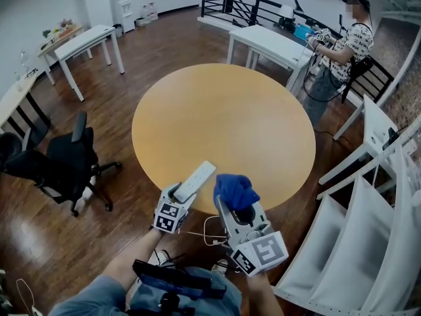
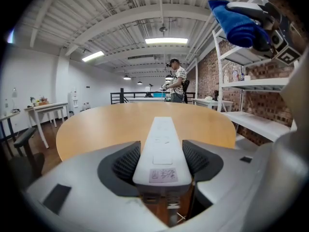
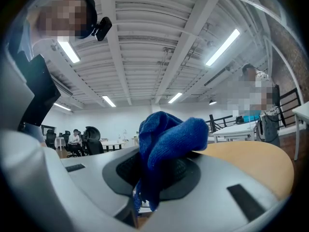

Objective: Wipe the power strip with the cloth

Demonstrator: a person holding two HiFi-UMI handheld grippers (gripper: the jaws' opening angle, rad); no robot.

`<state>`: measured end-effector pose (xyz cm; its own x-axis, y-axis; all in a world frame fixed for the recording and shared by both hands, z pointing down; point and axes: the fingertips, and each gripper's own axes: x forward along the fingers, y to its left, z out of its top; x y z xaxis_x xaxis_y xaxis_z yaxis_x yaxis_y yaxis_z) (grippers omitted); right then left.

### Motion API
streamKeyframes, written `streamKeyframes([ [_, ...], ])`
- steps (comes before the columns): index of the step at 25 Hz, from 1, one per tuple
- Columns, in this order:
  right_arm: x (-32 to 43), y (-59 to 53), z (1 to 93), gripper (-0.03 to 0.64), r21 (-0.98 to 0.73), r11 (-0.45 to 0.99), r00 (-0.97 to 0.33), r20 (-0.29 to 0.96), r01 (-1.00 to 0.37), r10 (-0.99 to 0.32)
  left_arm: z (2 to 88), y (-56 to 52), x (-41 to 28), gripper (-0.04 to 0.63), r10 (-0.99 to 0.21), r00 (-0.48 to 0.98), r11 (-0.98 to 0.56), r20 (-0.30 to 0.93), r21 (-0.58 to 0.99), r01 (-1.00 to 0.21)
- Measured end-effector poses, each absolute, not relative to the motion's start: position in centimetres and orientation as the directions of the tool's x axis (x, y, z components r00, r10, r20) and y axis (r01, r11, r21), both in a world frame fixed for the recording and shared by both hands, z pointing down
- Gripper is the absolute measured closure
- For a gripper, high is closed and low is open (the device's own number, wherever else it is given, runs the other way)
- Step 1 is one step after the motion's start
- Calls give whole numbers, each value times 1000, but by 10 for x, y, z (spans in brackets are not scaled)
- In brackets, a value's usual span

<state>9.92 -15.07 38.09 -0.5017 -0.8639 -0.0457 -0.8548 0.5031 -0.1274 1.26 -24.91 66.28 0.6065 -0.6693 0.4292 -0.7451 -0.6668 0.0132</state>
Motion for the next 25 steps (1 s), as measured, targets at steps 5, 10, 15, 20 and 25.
streamKeyframes([
  [5,97,-153,386,541,-130,504,-506,-25,-854,-862,670,-249,12,301,-692,577,-659,433,-52,-750],
  [10,98,-155,385,543,-130,500,-501,-26,-856,-865,674,-250,13,296,-686,565,-667,458,-86,-740],
  [15,96,-155,385,543,-131,506,-508,-26,-852,-861,672,-253,14,298,-674,561,-672,482,-82,-736],
  [20,98,-151,382,543,-132,501,-500,-39,-855,-865,668,-247,12,301,-660,566,-677,494,-64,-733],
  [25,98,-151,379,543,-134,505,-503,-53,-852,-863,643,-248,6,301,-682,576,-673,450,-80,-735],
])
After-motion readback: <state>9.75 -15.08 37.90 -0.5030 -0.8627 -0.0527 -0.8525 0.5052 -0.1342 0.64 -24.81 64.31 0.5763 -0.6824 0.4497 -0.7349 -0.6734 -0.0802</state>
